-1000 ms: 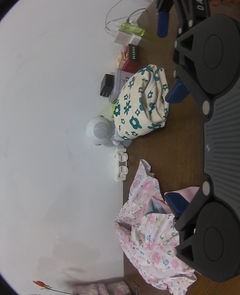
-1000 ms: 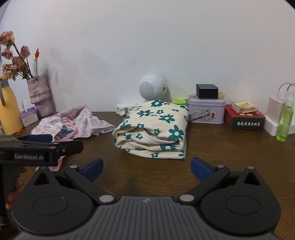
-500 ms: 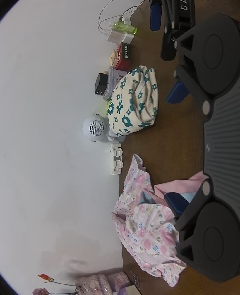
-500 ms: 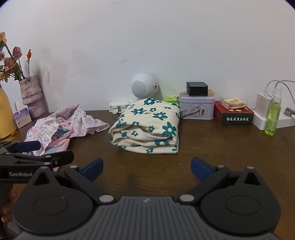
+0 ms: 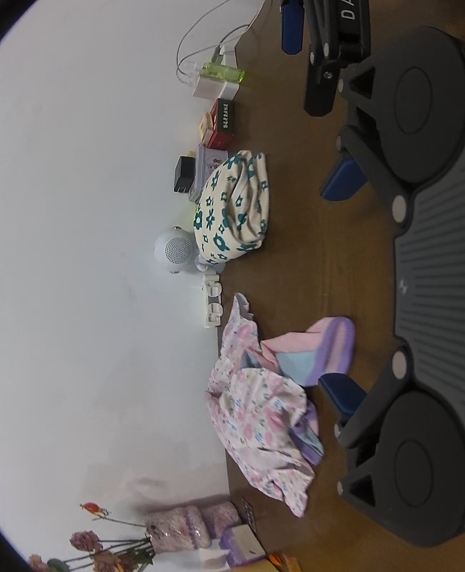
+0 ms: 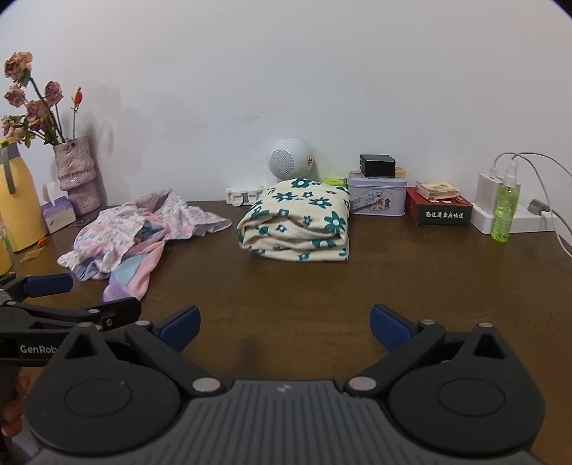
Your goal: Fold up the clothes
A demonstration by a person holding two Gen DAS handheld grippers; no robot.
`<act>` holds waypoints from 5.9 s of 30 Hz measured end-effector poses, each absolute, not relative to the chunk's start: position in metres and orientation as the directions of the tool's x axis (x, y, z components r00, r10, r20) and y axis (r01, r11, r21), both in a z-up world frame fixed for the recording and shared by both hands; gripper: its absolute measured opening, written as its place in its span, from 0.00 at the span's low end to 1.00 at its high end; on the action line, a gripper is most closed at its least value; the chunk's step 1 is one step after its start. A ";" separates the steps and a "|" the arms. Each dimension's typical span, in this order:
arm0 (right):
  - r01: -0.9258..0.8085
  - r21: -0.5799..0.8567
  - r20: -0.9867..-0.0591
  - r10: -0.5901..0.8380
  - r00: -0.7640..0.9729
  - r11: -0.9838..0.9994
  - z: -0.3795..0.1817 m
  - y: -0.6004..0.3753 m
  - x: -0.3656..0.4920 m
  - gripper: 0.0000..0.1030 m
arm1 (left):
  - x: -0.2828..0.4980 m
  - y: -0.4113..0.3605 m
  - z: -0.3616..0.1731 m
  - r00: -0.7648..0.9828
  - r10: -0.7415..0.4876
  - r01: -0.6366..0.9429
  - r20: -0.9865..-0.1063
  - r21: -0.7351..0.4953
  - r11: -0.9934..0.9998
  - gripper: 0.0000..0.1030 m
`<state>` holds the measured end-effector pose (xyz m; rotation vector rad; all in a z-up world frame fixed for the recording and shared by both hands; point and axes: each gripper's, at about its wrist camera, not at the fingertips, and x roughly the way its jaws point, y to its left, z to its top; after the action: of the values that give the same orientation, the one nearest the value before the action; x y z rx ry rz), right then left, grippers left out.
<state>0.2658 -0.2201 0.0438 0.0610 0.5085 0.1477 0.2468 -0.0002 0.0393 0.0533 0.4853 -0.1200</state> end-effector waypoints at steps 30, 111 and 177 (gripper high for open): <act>-0.143 0.128 -0.504 0.189 0.843 0.981 0.039 -0.208 0.102 1.00 | 0.083 0.004 0.032 0.858 -0.114 0.141 -0.501 0.018 0.990 1.00; -0.160 0.123 -0.439 0.199 0.876 0.979 0.018 -0.196 0.023 1.00 | 0.026 0.016 0.015 0.881 -0.134 0.149 -0.453 -0.001 0.989 1.00; -0.159 0.122 -0.443 0.197 0.875 0.980 0.018 -0.195 0.023 1.00 | 0.027 0.017 0.014 0.878 -0.143 0.154 -0.456 -0.014 0.988 1.00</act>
<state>0.0225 -0.1946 0.0184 0.0829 0.4704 0.1856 0.0274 0.0172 0.0145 0.0230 0.4739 -0.1550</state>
